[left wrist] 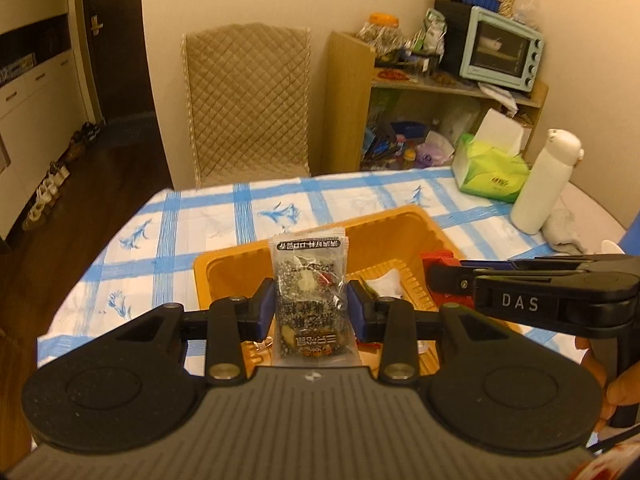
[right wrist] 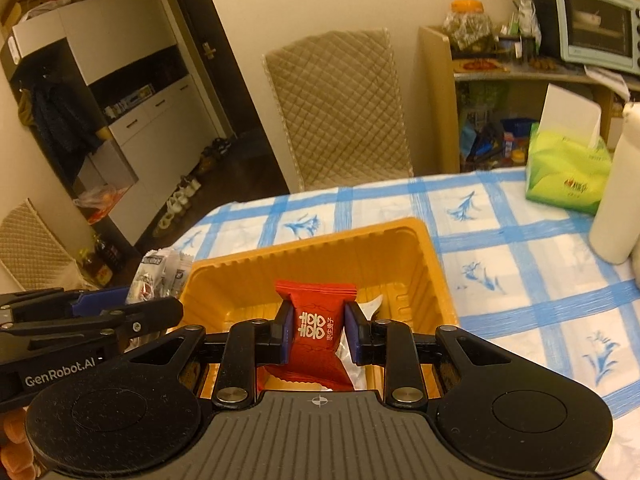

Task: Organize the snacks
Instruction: 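Carry both packets over the orange basket and open both grippers to drop them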

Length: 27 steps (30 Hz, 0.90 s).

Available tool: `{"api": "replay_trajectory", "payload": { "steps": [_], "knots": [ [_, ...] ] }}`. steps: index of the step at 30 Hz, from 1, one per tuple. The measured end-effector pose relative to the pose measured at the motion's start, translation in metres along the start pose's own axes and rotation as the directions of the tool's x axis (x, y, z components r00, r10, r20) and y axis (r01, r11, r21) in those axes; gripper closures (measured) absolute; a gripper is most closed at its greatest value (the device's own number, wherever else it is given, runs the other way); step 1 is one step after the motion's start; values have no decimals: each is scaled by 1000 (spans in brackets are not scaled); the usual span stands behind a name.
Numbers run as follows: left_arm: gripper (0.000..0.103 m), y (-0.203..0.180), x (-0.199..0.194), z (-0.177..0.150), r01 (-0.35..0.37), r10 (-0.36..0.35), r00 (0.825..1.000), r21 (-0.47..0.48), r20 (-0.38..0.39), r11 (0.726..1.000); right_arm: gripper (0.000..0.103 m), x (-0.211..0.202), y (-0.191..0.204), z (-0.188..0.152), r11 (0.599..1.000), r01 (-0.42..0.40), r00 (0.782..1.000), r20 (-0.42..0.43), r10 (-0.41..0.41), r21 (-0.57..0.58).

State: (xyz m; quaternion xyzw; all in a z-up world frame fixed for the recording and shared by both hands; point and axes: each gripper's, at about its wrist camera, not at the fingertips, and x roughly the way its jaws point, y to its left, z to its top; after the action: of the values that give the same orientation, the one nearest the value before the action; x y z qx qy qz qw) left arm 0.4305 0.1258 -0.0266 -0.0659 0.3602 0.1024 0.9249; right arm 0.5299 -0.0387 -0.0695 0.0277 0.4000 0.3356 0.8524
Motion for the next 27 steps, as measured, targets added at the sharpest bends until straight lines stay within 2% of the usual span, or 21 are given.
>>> {"api": "replay_trajectory", "payload": {
  "steps": [10,20,27],
  "knots": [
    [68,10,40,-7,10,-12,996,-24,-88,1000,76,40,-14,-7,998,47,996,-79,-44,35],
    [68,13,60,-12,3,-8,990,-32,-140,999,76,48,-14,-9,998,55,995,-85,-51,37],
    [68,14,64,-12,17,-24,988,-45,-150,999,76,49,-13,-8,998,48,996,-82,-44,39]
  ]
}}
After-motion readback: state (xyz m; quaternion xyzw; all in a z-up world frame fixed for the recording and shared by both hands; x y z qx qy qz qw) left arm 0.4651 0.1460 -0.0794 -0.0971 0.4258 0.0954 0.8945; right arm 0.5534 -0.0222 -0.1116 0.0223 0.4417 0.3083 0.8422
